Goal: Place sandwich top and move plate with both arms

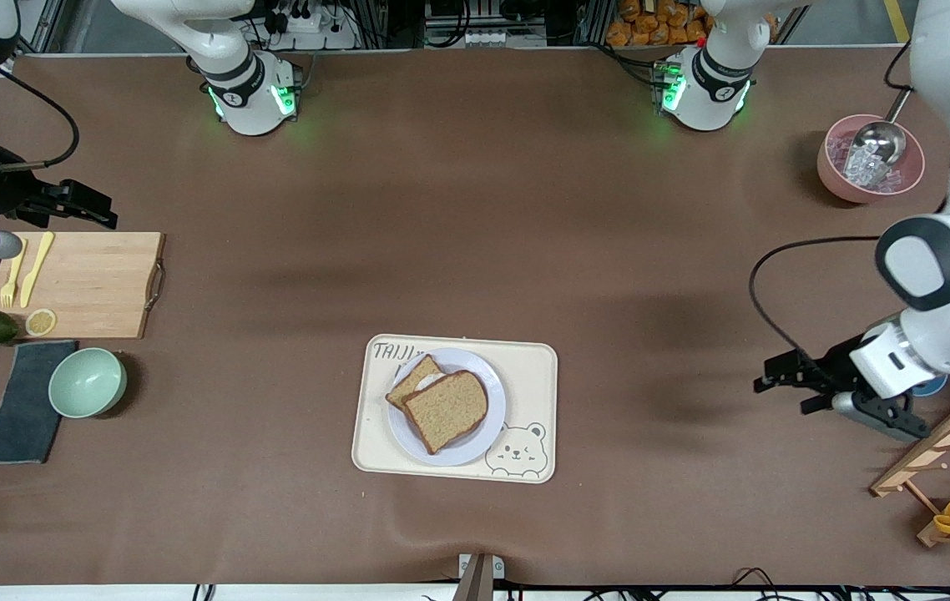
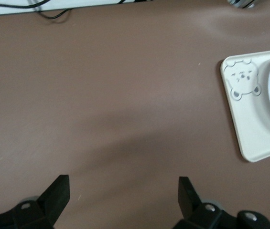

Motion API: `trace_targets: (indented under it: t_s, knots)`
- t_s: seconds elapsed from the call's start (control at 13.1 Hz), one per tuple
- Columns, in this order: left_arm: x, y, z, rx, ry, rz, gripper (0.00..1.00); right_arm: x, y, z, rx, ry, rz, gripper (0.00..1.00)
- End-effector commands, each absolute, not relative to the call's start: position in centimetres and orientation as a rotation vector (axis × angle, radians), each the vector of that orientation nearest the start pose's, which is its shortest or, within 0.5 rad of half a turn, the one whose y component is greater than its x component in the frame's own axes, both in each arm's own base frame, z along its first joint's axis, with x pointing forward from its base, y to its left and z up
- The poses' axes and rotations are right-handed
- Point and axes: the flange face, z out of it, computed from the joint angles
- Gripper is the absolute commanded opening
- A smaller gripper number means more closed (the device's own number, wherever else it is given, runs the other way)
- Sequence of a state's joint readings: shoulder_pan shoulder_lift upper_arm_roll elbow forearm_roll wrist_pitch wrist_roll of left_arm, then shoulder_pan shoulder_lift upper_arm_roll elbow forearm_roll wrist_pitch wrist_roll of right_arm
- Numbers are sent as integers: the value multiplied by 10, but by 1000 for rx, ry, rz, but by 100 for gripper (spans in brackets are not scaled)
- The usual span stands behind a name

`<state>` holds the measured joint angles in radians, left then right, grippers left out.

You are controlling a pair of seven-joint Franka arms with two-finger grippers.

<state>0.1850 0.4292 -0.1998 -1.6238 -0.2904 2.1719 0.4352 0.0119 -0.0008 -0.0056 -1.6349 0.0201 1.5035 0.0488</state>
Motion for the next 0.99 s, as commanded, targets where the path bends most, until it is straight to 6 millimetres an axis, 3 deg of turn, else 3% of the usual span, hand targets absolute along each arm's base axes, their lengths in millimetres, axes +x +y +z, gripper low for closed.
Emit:
trace_targets:
  t_s: [0.0,0.23,0.46,0.69,0.91]
  knots:
    - [657,-17,445,-3289,364,-200,100,542,3,590,-3115,59,221,100]
    - [636,-54,483,-3220,248,-132,100,543,3,587,-3114,59,235,100]
    - [599,-86,535,-3196,178,-118,100,543,3,587,-3112,64,235,100]
    - [556,-106,584,-3156,225,-91,100,542,2,585,-3112,67,242,100]
    - [533,-101,615,-3166,216,-96,100,542,1,583,-3111,67,247,100]
